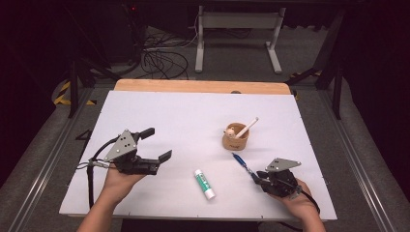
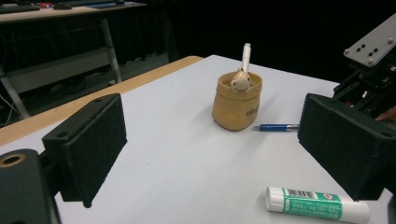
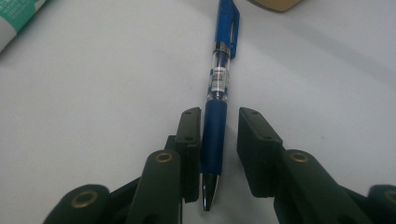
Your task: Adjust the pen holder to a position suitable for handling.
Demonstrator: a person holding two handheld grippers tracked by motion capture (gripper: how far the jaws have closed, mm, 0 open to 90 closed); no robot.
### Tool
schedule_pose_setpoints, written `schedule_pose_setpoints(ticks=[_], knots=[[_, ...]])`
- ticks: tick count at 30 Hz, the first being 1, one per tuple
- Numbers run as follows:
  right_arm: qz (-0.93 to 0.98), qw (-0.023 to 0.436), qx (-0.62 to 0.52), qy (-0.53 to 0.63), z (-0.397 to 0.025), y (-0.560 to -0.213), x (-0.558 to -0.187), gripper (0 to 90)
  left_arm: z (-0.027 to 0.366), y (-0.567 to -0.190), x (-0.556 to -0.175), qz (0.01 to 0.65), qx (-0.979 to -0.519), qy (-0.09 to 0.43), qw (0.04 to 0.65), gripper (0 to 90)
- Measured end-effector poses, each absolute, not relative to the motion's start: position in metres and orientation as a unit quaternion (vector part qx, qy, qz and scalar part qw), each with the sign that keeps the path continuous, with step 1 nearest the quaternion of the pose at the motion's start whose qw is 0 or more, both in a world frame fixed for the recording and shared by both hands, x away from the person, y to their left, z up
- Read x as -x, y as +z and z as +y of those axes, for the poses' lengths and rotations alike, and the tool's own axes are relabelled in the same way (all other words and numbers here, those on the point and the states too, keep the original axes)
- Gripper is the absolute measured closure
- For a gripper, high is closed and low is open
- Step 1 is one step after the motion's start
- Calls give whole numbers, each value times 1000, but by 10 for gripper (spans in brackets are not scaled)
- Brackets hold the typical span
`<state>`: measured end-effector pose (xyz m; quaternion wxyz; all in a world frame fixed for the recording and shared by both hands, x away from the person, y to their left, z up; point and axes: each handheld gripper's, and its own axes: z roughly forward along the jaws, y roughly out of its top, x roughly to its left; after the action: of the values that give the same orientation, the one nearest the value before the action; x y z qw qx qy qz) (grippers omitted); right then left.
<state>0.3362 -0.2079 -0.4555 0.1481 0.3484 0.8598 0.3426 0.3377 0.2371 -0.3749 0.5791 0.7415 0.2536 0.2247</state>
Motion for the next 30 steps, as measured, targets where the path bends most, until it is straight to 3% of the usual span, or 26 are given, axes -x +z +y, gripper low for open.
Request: schedule_pose_setpoints(ticks=[30], knots=[[857,144,-353,346,-210,-456,-335,775,236,-375,-337,252,-742,224,579,92]])
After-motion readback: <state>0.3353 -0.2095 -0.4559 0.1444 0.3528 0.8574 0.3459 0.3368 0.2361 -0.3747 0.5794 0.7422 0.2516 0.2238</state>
